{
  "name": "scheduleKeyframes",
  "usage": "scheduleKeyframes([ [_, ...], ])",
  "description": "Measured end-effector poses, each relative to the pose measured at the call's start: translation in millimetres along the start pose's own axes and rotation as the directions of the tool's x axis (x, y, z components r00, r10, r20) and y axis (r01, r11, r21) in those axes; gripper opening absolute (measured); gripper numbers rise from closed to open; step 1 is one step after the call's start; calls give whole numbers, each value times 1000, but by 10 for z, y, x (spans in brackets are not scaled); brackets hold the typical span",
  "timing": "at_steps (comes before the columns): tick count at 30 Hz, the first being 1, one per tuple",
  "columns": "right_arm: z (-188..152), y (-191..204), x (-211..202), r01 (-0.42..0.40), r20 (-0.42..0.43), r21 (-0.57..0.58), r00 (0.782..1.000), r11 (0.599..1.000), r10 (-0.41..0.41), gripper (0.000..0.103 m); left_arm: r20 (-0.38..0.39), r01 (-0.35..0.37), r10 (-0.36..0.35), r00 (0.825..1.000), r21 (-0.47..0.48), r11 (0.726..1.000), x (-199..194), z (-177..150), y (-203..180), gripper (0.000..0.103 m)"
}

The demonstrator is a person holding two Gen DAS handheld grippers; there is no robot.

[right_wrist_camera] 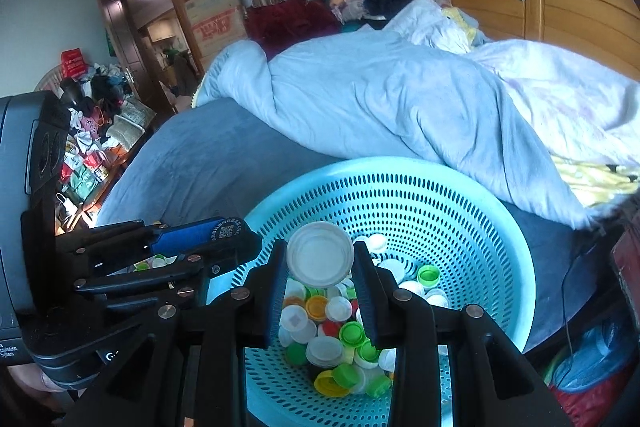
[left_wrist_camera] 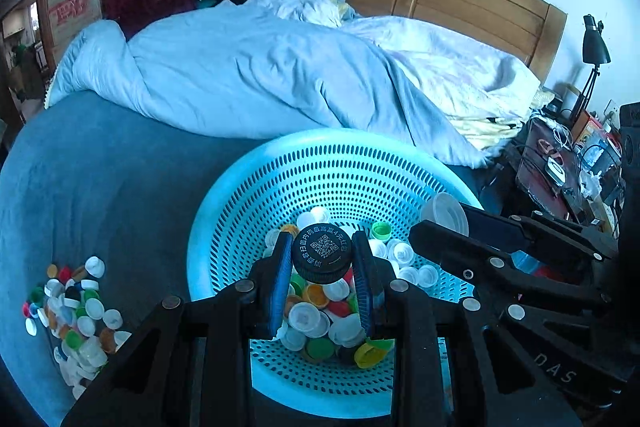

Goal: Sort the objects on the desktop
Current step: 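Carry both caps over the blue basket and open both tools to drop them, then return both tools to the cap pile and grasp a white cap with the left tool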

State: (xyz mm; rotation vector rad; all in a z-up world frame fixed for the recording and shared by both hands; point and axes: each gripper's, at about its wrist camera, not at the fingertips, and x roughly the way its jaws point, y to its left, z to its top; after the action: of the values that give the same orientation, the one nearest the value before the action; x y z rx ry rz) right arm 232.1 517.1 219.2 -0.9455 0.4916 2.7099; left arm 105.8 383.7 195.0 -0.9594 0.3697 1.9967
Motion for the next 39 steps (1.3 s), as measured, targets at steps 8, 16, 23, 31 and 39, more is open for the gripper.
scheduleKeyframes([
  [8, 1, -30, 23, 1, 0, 11, 1000, 1000, -1, 36, -4, -5, 5, 1000, 6, 1000, 29, 7, -39, 23],
  [16, -6, -61, 52, 4, -1, 16, 1000, 1000, -3, 36, -9, -4, 4, 1000, 9, 1000, 58, 2, -42, 23],
  [23, -10, -72, 69, 8, 1, 16, 1000, 1000, -8, 36, -2, 0, 0, 1000, 13, 1000, 70, -9, -42, 23],
  [31, -13, -209, 3, 72, 59, 45, 995, 996, -74, 93, -20, -6, 4, 1000, -106, 994, 227, -83, 300, 67],
  [39, -33, -210, 33, 62, 48, 54, 997, 997, -64, 94, -54, 9, -13, 998, -77, 997, 305, -173, 257, 67],
])
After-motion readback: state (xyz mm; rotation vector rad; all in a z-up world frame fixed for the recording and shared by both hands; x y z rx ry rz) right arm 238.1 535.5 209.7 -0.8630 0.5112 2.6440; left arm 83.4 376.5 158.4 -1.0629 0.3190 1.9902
